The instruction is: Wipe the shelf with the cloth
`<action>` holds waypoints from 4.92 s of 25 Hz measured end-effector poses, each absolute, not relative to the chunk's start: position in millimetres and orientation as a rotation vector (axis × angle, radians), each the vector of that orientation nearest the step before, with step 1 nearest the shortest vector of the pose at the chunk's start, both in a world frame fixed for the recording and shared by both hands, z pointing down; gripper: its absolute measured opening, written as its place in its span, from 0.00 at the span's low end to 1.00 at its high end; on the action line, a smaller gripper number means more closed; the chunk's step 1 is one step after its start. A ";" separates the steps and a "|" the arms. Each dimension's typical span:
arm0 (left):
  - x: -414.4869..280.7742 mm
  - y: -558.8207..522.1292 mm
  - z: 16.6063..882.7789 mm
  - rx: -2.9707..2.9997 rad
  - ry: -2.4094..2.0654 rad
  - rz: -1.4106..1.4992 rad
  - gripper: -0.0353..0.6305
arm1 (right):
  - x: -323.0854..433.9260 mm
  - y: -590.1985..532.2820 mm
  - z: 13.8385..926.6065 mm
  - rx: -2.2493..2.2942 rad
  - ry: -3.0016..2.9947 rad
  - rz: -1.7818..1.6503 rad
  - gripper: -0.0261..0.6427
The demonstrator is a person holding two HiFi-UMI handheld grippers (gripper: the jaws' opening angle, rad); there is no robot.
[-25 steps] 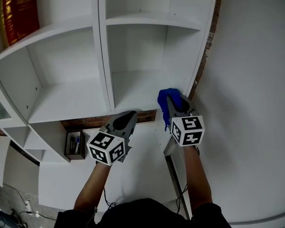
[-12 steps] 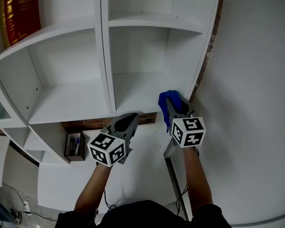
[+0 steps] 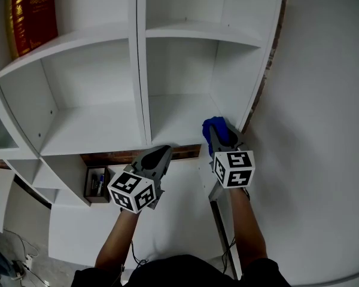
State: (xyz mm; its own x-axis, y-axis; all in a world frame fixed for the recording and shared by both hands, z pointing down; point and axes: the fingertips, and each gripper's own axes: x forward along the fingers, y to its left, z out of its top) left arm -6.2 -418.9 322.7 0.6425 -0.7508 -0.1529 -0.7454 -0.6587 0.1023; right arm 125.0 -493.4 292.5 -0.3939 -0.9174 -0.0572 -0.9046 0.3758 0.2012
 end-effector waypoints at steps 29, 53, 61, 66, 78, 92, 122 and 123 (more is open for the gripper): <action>-88.3 -390.3 322.0 2.706 -1.511 -0.300 0.08 | 38.9 -477.4 294.1 1.515 -2.594 -0.323 0.19; -120.4 -370.0 322.7 2.652 -1.591 -0.291 0.08 | -27.2 -460.4 297.2 1.320 -2.650 -0.345 0.19; -127.3 -368.6 324.2 2.630 -1.610 -0.305 0.08 | -36.3 -458.8 300.0 1.246 -2.561 -0.433 0.19; -127.5 -369.7 325.7 2.621 -1.600 -0.315 0.08 | -43.4 -461.4 302.6 1.159 -2.470 -0.490 0.19; -123.6 -374.8 325.0 2.606 -1.586 -0.337 0.08 | -55.2 -461.8 306.0 0.907 -2.329 -0.515 0.19; -118.1 -385.0 326.3 2.610 -1.568 -0.323 0.08 | -63.6 -478.3 307.4 0.788 -2.189 -0.690 0.19; -82.1 -409.3 330.6 2.684 -1.455 -0.270 0.08 | -30.4 -502.1 306.4 0.874 -2.195 -0.633 0.19; -80.0 -410.4 331.0 2.687 -1.448 -0.267 0.08 | -26.8 -503.2 306.4 0.883 -2.193 -0.628 0.19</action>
State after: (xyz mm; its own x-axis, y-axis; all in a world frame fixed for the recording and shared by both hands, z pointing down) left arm -80.0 -410.4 331.0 0.5388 -0.8344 -0.1162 -0.8209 -0.5509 0.1500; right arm -26.8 -503.2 306.4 -0.5376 -0.7367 0.4102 -0.4076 0.6530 0.6384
